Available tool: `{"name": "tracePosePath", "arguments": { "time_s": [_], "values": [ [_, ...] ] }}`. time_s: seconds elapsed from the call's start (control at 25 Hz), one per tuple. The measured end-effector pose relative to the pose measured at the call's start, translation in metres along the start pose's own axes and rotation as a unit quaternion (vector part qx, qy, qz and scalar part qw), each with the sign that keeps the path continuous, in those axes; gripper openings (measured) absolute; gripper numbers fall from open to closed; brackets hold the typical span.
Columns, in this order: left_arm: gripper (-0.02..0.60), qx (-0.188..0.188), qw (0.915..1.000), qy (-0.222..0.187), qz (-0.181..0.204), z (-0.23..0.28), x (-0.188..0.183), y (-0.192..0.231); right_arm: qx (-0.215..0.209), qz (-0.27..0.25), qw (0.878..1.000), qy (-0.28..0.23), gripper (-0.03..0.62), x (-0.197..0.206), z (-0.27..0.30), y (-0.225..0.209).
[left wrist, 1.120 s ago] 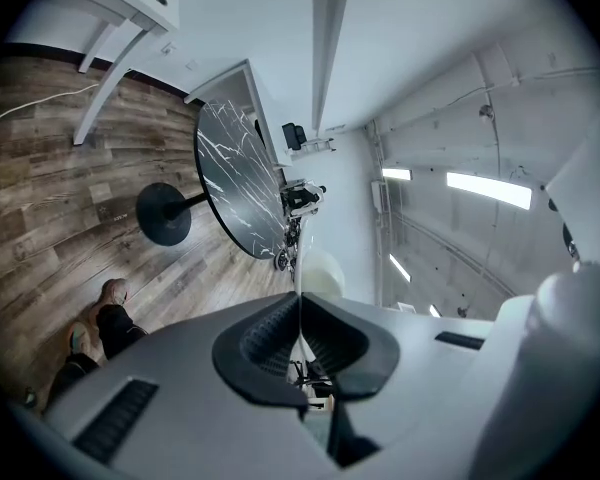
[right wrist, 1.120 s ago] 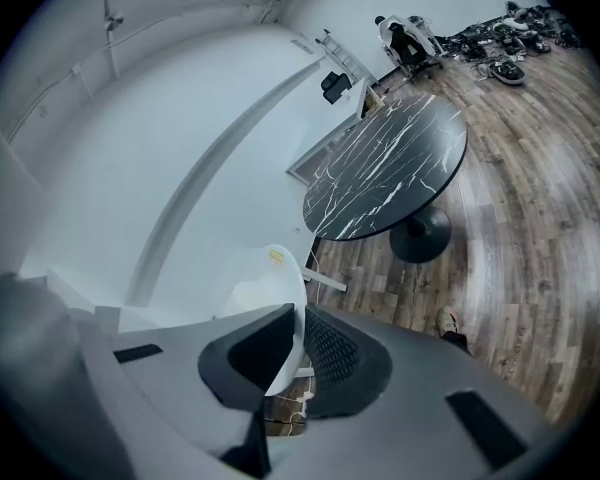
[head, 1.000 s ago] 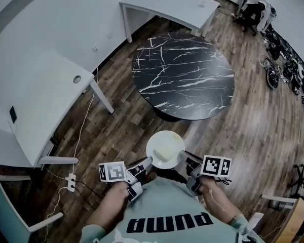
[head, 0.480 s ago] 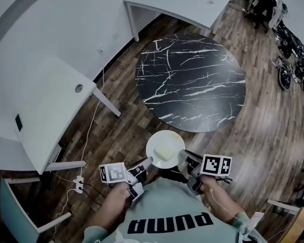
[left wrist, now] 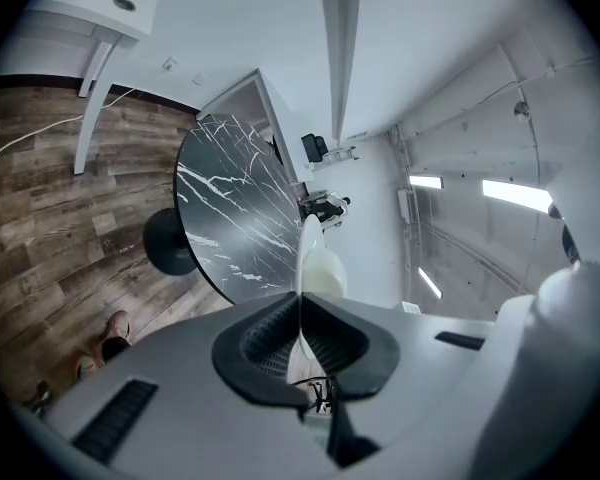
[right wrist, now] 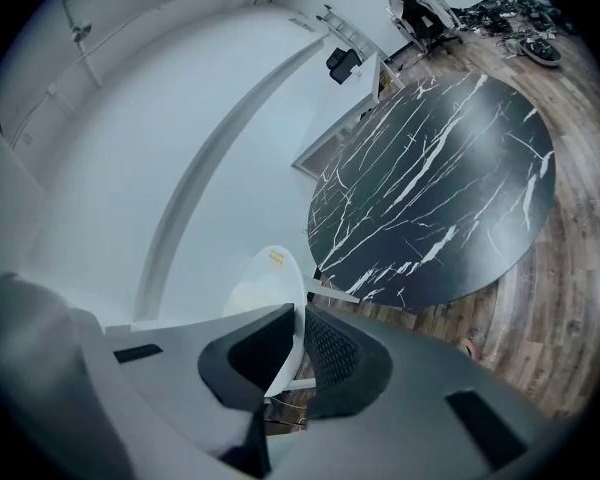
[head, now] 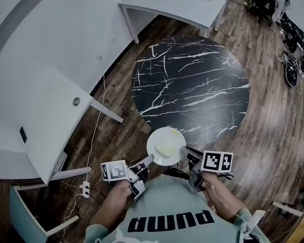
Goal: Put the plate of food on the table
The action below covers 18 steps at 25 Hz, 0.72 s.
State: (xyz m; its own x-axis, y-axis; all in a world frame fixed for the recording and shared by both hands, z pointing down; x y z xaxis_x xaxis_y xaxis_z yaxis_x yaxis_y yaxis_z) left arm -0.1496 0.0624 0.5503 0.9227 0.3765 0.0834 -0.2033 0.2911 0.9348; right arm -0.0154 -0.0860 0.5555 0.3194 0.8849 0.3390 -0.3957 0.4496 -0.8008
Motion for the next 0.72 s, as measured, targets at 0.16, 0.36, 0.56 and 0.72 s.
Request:
{"name": "tracePosePath", "arguments": {
  "time_s": [0.16,0.36,0.56,0.72],
  "values": [
    [0.017,-0.005,0.9998,-0.005,0.016,0.019,-0.019,-0.011,-0.014,-0.001,1.0,-0.003,0.035,-0.026,0.004,-0.009],
    [0.017,-0.016,0.9995,-0.007,0.024,0.03,-0.038,-0.015,-0.024,-0.005,1.0,-0.011,0.035,-0.046,0.014,-0.012],
    [0.017,-0.026,0.9991,0.01,0.032,0.045,-0.055,-0.016,-0.018,0.007,1.0,-0.02,0.035,-0.058,0.023,-0.023],
    [0.017,-0.028,0.9986,0.034,0.027,0.055,-0.074,-0.009,-0.002,0.022,0.999,-0.029,0.035,-0.066,0.033,-0.028]
  ]
}}
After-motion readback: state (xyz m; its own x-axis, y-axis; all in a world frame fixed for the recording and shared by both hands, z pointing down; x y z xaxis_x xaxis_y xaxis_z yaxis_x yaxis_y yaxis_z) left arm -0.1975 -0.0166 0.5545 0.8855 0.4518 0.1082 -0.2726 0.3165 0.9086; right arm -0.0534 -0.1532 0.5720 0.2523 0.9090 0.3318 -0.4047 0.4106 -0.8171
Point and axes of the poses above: the fingertips, and each gripper's own axes: z forward along the fingers, y to its left, x out of its underside, the point moved 5 cm from there along -z, backward along the fingers, and after that the axes turned 5 degrees about -z, right-handed, at the moved point
